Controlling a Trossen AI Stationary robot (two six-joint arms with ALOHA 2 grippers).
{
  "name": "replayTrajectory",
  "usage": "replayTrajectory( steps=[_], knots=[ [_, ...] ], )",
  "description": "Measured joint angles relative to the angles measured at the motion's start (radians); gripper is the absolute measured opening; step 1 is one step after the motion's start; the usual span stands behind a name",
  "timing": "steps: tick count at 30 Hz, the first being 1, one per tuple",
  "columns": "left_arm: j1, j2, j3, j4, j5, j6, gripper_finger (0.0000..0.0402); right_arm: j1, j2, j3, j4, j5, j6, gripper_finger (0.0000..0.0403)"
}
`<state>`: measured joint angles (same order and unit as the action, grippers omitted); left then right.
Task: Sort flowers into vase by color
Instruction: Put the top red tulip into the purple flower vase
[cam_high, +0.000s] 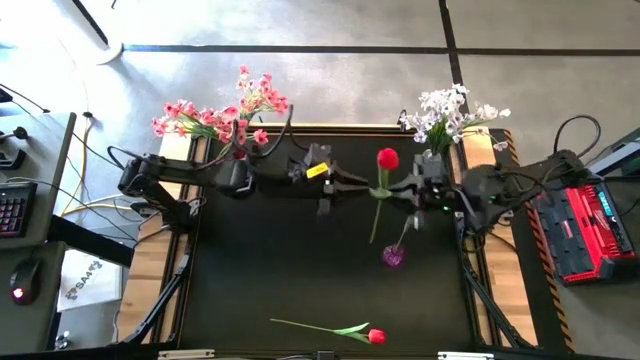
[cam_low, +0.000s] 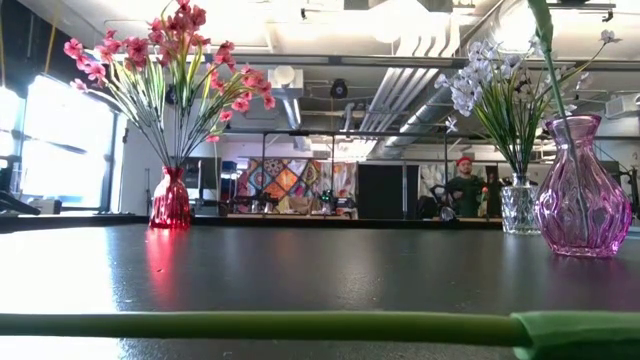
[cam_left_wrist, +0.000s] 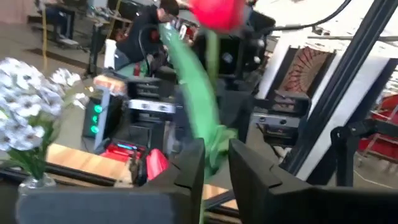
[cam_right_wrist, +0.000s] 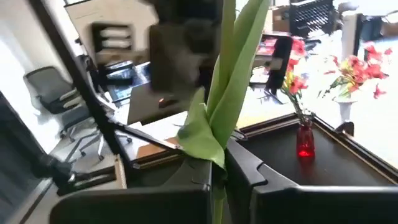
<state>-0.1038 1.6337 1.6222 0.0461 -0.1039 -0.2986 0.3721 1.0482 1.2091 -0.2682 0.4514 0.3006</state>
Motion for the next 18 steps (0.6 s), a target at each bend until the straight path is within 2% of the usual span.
replayTrajectory(
  steps=[6, 9, 14, 18],
  knots=[
    [-0.009, -0.039, 0.0, -0.066, -0.02, 0.023, 0.0093, 0.156, -0.051, 0.0, -0.144, 0.027, 0.007, 0.0003],
    [-0.009, -0.04, 0.0, -0.104, -0.022, 0.023, 0.0094, 0.248, -0.045, 0.0, -0.265, 0.093, 0.013, 0.0002],
    [-0.006, -0.022, 0.0, -0.146, -0.055, 0.022, 0.0094, 0.359, 0.006, 0.0, -0.419, 0.368, 0.068, 0.0002],
    [-0.005, -0.01, 0.0, -0.144, -0.064, 0.016, 0.0094, 0.4, 0.046, -0.006, -0.477, 0.521, 0.186, 0.0002]
  ],
)
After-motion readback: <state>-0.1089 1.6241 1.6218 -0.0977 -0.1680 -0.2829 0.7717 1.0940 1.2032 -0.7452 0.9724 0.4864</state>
